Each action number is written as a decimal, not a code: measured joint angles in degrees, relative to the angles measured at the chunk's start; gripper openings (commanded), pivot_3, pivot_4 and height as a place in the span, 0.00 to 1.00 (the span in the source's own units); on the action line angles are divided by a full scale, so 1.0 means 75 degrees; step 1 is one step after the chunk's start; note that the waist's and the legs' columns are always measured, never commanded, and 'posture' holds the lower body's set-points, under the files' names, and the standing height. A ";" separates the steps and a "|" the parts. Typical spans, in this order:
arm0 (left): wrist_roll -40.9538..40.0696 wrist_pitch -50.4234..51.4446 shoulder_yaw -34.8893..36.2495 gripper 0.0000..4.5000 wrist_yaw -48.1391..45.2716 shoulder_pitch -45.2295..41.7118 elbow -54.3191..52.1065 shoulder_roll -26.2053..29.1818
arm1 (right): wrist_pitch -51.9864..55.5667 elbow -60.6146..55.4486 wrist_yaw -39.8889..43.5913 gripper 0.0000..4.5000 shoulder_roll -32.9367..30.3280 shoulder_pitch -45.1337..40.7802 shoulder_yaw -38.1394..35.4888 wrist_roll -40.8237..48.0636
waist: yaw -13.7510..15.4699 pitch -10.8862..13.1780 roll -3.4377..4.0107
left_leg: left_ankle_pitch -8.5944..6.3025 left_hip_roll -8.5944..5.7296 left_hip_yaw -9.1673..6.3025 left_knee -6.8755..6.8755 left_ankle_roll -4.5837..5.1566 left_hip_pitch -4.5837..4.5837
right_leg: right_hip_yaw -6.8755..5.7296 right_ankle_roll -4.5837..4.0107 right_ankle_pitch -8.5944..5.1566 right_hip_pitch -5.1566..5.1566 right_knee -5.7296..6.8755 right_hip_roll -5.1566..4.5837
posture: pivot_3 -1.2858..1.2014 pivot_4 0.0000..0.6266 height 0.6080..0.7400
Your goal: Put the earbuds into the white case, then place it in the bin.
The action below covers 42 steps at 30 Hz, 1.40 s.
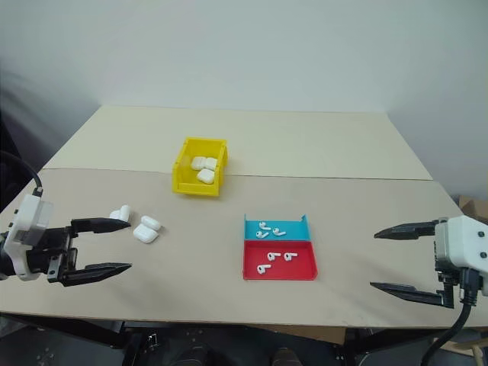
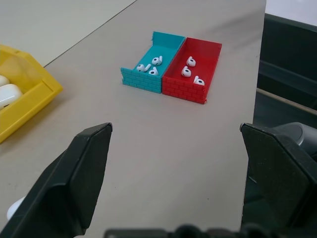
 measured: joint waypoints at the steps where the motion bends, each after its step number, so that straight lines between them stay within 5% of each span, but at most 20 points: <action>1: 0.0001 0.0000 0.0000 1.00 -0.0008 0.0001 0.0000 0.0000 | 0.0000 0.0002 -0.0001 0.99 0.0000 -0.0014 0.0003 0.0000 | -0.0001 0.0000 0.0000 | 0.0000 0.0000 0.0000 0.0000 0.0000 0.0000 | 0.0000 0.0000 0.0000 0.0000 0.0000 0.0000 | 0.52 0.24 1.00; 21: 0.0393 0.0031 -0.0018 1.00 0.0709 0.0090 -0.0293 0.0004 | 0.0164 0.0147 -0.0140 0.99 -0.0193 -0.0194 0.0296 -0.0125 | 0.0001 0.0000 0.0000 | 0.0000 0.0000 0.0001 0.0000 0.0000 0.0000 | 0.0001 0.0000 0.0000 0.0000 0.0000 0.0000 | 0.52 0.24 1.00; 28: 0.1561 0.1173 -0.0793 1.00 0.2520 -0.0204 -0.0850 0.0632 | 0.0547 0.0073 -0.0303 0.99 -0.0225 -0.0116 0.0290 -0.0166 | 0.0011 0.0003 -0.0005 | 0.0000 -0.0001 -0.0001 0.0000 0.0000 0.0000 | 0.0002 0.0001 0.0001 0.0000 0.0000 0.0000 | 0.52 0.24 1.00; 33: 0.1475 0.4540 -0.2402 1.00 0.3701 -0.2939 -0.0856 0.1435 | 0.0851 -0.0114 -0.0472 0.99 -0.0256 0.0000 0.0262 -0.0239 | 0.0062 0.0013 -0.0024 | 0.0000 -0.0005 -0.0005 0.0005 0.0000 -0.0010 | 0.0000 0.0024 -0.0001 -0.0001 -0.0005 0.0002 | 0.52 0.24 1.00; 38: 0.1321 0.7589 -0.4515 1.00 0.4157 -0.5843 -0.0572 0.1467 | 0.1082 -0.0173 -0.0717 0.99 -0.0249 0.0041 0.0348 -0.0312 | -0.0012 0.0016 -0.0029 | -0.0005 -0.0011 -0.0009 0.0004 0.0008 -0.0024 | 0.0005 0.0022 -0.0001 -0.0010 -0.0004 0.0006 | 0.52 0.24 1.00; 42: 0.1329 0.8666 -0.5727 1.00 0.4361 -0.6991 -0.0088 0.1366 | 0.1165 -0.0230 -0.0872 0.99 -0.0241 0.0033 0.0482 -0.0314 | -0.0056 0.0017 -0.0031 | -0.0007 -0.0012 -0.0013 0.0002 0.0010 -0.0026 | 0.0009 0.0019 -0.0002 -0.0016 -0.0002 0.0010 | 0.52 0.24 1.00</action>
